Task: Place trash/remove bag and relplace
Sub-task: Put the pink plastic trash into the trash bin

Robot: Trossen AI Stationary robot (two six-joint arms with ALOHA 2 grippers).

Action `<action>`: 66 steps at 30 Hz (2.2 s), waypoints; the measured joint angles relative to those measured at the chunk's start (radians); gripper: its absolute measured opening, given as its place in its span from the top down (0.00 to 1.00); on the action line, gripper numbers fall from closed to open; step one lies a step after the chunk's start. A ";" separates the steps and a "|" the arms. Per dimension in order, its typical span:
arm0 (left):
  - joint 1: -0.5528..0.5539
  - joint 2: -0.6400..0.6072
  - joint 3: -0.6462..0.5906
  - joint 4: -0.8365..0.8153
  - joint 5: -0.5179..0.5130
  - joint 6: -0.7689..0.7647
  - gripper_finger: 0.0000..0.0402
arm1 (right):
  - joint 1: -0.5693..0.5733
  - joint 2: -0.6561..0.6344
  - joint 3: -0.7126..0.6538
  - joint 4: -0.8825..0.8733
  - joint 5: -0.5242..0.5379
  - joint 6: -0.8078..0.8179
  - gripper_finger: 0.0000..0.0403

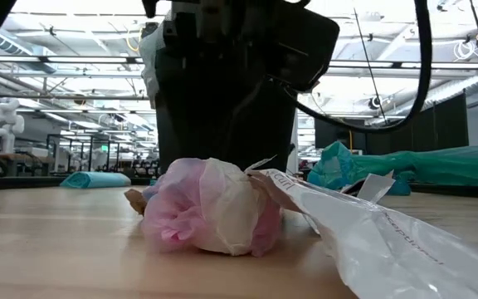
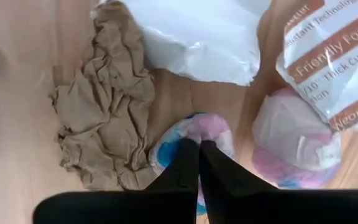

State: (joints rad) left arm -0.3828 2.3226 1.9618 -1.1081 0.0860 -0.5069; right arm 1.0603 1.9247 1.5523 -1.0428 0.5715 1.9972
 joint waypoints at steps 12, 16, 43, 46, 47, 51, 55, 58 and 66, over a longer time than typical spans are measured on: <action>-0.024 -0.197 0.167 -0.049 -0.141 -0.062 1.00 | -0.047 0.000 0.000 -0.033 0.007 -0.072 0.67; -0.010 -0.323 0.190 -0.043 -0.249 -0.056 1.00 | -0.073 0.000 0.000 -0.033 0.006 -0.102 0.67; 0.370 -0.627 0.051 -0.286 -0.337 0.262 0.99 | -0.208 0.000 0.000 0.014 0.005 -0.124 0.67; 0.382 -0.627 -0.026 -0.284 -0.287 0.278 0.94 | -0.222 0.000 0.000 0.024 0.007 -0.123 0.67; 0.384 -0.627 -0.054 -0.271 -0.263 0.281 0.91 | -0.226 0.000 0.000 0.025 0.007 -0.120 0.67; 0.398 -0.627 -0.152 -0.203 -0.193 0.282 0.80 | -0.243 0.000 0.000 0.026 0.007 -0.113 0.67; 0.416 -0.626 -0.208 -0.159 -0.165 0.280 0.68 | -0.256 0.000 0.000 0.036 0.008 -0.113 0.67; 0.422 -0.626 -0.211 -0.159 -0.165 0.283 0.61 | -0.262 0.000 0.000 0.041 0.009 -0.114 0.67; 0.396 -0.691 -0.125 -0.173 -0.167 0.224 0.57 | -0.263 0.000 0.000 0.044 0.009 -0.144 0.67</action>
State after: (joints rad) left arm 0.0131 1.6316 1.8369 -1.2815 -0.0814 -0.2828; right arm 0.7975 1.9247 1.5520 -0.9983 0.5806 1.8536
